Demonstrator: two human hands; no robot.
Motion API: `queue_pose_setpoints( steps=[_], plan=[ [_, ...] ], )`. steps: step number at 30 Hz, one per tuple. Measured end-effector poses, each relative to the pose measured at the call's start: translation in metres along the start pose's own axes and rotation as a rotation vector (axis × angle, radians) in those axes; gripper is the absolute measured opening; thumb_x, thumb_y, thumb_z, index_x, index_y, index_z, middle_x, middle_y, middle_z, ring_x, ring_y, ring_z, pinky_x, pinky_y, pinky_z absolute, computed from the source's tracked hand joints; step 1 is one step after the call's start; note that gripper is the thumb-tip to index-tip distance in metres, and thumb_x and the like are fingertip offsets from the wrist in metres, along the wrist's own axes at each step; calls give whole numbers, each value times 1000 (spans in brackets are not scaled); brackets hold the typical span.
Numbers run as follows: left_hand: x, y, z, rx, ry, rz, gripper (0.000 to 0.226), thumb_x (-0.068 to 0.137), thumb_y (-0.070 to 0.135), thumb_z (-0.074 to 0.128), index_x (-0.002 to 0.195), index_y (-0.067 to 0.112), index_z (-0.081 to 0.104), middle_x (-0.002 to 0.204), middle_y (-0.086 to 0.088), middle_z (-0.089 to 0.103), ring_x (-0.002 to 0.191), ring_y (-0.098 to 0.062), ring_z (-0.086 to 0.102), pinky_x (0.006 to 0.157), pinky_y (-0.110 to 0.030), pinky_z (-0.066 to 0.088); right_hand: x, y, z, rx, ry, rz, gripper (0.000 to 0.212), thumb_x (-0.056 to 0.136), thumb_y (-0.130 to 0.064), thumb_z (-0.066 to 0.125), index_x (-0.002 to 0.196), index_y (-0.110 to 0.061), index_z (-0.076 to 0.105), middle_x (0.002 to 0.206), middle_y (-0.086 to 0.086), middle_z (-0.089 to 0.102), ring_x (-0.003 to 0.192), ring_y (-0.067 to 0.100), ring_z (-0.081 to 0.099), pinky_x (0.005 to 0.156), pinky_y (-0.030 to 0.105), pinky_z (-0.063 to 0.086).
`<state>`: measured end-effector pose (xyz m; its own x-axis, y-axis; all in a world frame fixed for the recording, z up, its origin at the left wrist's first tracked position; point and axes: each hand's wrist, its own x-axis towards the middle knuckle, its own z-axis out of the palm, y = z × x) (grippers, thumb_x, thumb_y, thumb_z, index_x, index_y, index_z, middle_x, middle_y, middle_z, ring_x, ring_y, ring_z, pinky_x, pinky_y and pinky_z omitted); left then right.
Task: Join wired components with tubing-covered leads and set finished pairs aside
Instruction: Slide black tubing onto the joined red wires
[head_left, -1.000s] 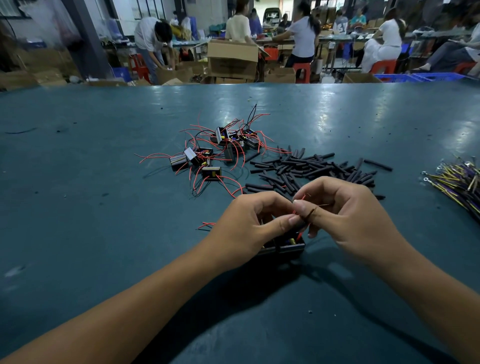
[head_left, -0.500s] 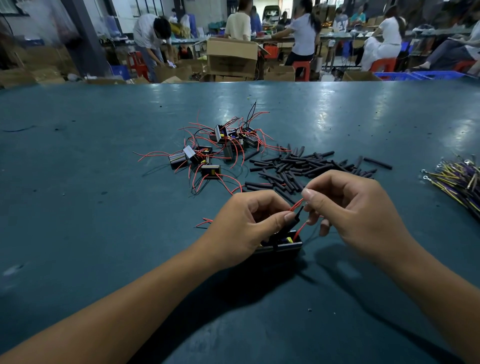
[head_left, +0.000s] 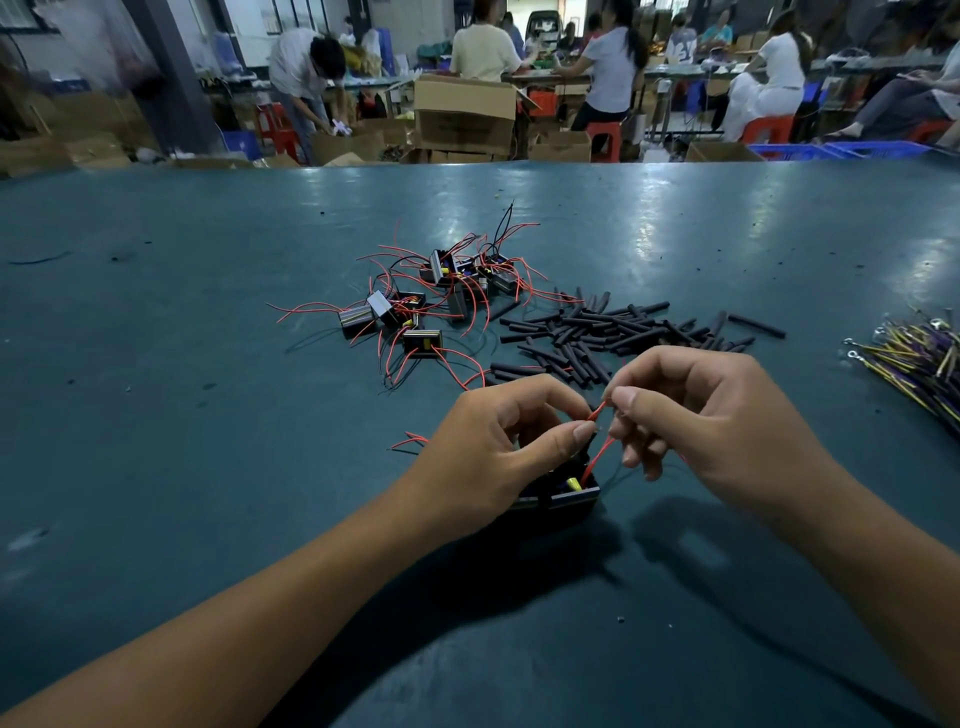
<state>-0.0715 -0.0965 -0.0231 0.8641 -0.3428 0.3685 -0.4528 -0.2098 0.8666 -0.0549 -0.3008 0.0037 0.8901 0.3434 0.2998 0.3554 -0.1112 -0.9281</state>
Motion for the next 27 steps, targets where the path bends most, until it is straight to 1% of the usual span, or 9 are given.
queue_pose_setpoints(
  steps=[2, 7, 8, 10, 13, 16, 20, 23, 27],
  plan=[
    [1, 2, -1, -4, 17, 15, 5, 94, 23, 65, 90, 20, 67, 69, 1, 60, 60, -8, 47, 55, -22, 39, 0, -1, -1, -33, -2, -26, 15, 94, 1, 62, 83, -7, 68, 67, 12, 69, 54, 21, 65, 47, 26, 50],
    [1, 4, -1, -40, 22, 15, 6, 92, 20, 65, 87, 18, 67, 74, -13, 62, 65, -16, 50, 57, -34, 40, 0, 1, -6, -87, -27, -47, 18, 94, -2, 64, 80, -14, 68, 68, 9, 69, 54, 19, 65, 47, 26, 50],
    [1, 4, -1, -45, 17, 14, 6, 92, 19, 65, 87, 17, 67, 72, -10, 61, 64, -14, 50, 57, -32, 40, 0, 1, -6, -92, -38, -43, 16, 93, -6, 65, 81, -16, 69, 68, 9, 69, 55, 19, 65, 47, 26, 50],
    [0, 4, -1, -62, 9, 14, 6, 93, 14, 64, 88, 16, 67, 70, 1, 60, 63, -7, 50, 57, -20, 40, 0, 2, -7, -117, -45, -54, 6, 88, -17, 65, 84, -21, 68, 72, 7, 70, 59, 18, 66, 49, 27, 52],
    [0, 4, -2, -85, 5, 5, 9, 93, 10, 62, 88, 16, 67, 70, 10, 61, 62, -1, 50, 58, -13, 40, -2, 1, -10, -369, -33, -221, 11, 87, -22, 64, 94, -31, 66, 84, -6, 68, 76, 16, 68, 59, 29, 54],
    [0, 4, -2, -90, -1, 9, 11, 94, 7, 62, 88, 15, 67, 69, 11, 61, 60, 1, 49, 58, -12, 40, -2, -4, -14, -577, -105, -428, 16, 90, -20, 59, 103, -23, 68, 95, -12, 65, 89, 15, 65, 71, 23, 51],
    [0, 4, -1, -89, -6, 0, 7, 93, 13, 63, 87, 14, 67, 72, 6, 62, 65, -7, 51, 60, -18, 42, 0, -5, -21, -718, -169, -512, 20, 90, -12, 61, 107, -18, 70, 102, -5, 63, 92, 13, 63, 77, 20, 48],
    [0, 2, -2, -91, -6, -13, 8, 92, 16, 64, 85, 16, 67, 73, 2, 63, 67, -12, 54, 61, -25, 44, 2, -4, -25, -837, -148, -568, 17, 93, -21, 63, 106, -16, 72, 102, -2, 64, 92, 11, 60, 82, 12, 42],
    [0, 2, -2, -85, -24, -12, 7, 93, 16, 64, 86, 17, 68, 73, 5, 63, 66, -9, 54, 61, -20, 44, 4, -3, -26, -895, -113, -658, 22, 97, -28, 60, 100, -10, 73, 96, 1, 66, 88, 10, 57, 83, 13, 41]
  ],
)
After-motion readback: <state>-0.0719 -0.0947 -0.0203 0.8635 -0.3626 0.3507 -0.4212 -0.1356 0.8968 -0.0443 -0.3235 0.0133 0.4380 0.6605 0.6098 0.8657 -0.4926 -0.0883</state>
